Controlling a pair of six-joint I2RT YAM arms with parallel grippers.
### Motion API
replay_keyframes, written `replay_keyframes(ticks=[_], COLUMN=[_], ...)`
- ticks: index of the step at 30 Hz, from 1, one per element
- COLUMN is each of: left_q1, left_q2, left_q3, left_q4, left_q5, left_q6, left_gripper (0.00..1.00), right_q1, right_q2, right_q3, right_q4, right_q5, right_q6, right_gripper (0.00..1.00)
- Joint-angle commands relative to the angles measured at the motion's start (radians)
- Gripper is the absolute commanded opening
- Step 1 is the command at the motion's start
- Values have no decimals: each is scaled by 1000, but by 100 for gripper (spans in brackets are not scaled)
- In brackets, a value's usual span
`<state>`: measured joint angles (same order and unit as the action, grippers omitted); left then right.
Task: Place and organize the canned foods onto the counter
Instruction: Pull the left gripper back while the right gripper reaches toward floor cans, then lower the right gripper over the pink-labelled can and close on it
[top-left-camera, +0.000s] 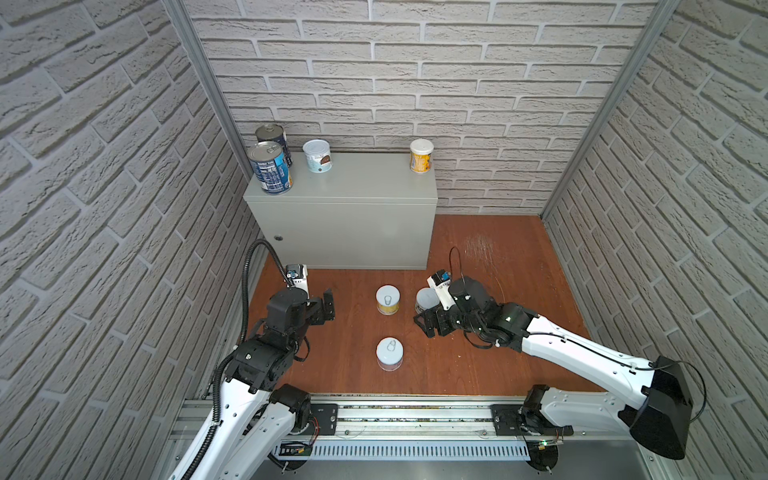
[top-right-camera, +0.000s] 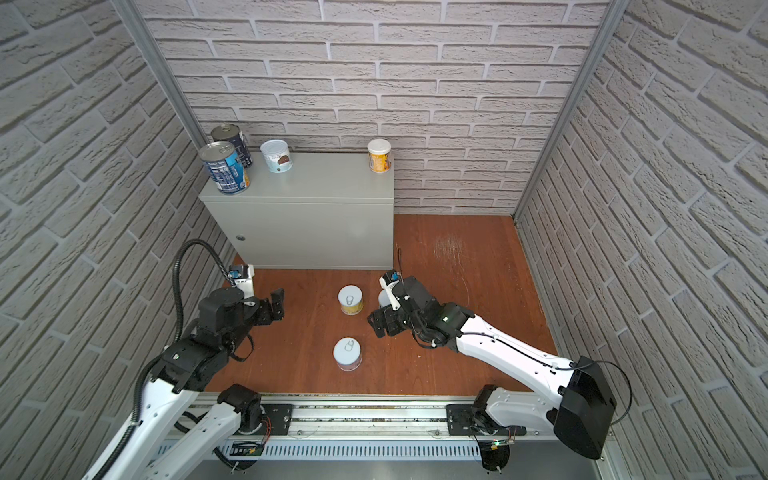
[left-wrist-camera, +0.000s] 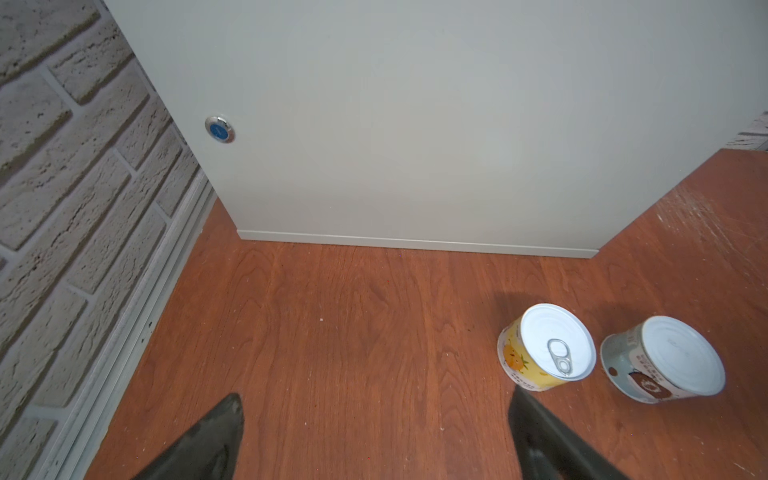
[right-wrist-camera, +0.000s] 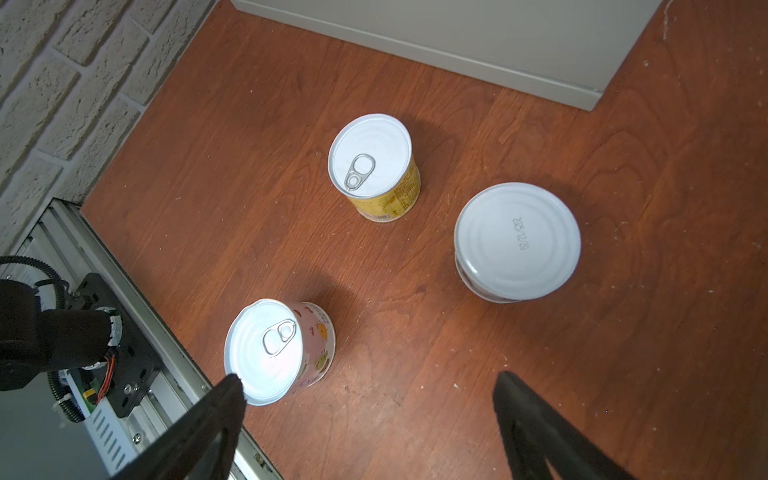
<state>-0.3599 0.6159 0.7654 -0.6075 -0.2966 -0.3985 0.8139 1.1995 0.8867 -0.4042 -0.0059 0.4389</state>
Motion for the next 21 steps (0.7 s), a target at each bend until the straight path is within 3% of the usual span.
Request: replay_keyframes(ticks=[1,11,17,21], left_q1=[60,196,205,205], left_q2=[-5,-38,-86,-94], left_q3=[-4,-23,-43,-45], left_q4=[27,5,9,17], left_q5=[88,141,159,171], left_q6=[-14,-48,-39,-34], left_gripper=[98,98,98,98], right_q1=[63,295,342,366], right_q2=[24,179,279,326], right_q3=[34,120,165,203], right_q4=[-3,-33,-52,-103], right_q5=[47,123,90,141], right_q6=[52,88,117,134], right_gripper=[94,90,88,89])
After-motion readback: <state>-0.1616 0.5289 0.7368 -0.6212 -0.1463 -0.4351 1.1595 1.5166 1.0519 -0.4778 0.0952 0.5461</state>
